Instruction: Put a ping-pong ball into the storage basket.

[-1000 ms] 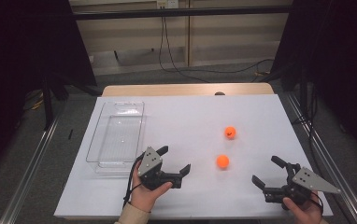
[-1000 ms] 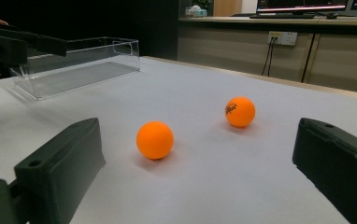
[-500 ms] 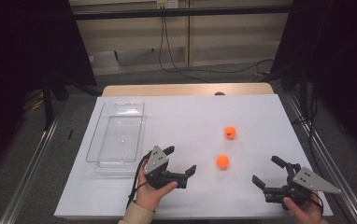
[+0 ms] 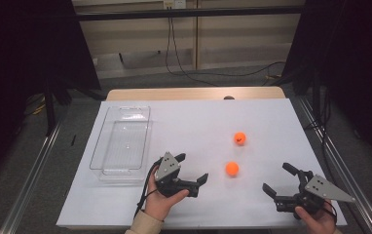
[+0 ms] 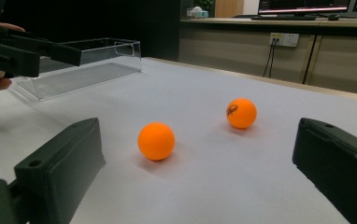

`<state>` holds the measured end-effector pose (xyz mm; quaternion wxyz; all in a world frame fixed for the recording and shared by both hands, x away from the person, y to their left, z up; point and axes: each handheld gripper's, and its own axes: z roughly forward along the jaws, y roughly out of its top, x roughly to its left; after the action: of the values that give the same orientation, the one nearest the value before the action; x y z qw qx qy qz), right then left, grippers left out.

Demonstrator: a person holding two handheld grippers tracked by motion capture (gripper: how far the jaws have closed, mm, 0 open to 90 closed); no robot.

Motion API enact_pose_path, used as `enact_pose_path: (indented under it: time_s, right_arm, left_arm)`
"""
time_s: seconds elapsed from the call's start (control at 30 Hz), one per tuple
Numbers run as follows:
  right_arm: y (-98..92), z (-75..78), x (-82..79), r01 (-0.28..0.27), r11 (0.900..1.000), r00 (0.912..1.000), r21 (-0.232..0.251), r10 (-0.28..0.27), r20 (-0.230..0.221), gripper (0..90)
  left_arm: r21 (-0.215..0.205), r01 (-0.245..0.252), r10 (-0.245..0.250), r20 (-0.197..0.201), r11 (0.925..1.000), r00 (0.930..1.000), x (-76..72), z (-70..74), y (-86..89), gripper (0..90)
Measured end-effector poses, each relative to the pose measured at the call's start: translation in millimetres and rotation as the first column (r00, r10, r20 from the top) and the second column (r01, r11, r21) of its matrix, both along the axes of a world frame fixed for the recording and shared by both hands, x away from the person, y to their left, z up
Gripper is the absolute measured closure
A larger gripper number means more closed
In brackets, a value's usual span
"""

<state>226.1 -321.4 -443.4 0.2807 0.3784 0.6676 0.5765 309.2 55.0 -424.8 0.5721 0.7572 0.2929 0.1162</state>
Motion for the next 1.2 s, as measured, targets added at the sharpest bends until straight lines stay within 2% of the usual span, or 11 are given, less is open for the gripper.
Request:
enact_pose_path:
  time_s: [1.2]
  right_arm:
    - [-0.7,0.1,0.1,-0.002,1.000,1.0000,-0.005,0.002,0.003,1.5]
  left_arm:
    - [0.034,0.044,-0.043,-0.014,0.9985,0.9990,5.8,-4.2,-24.4,1.6]
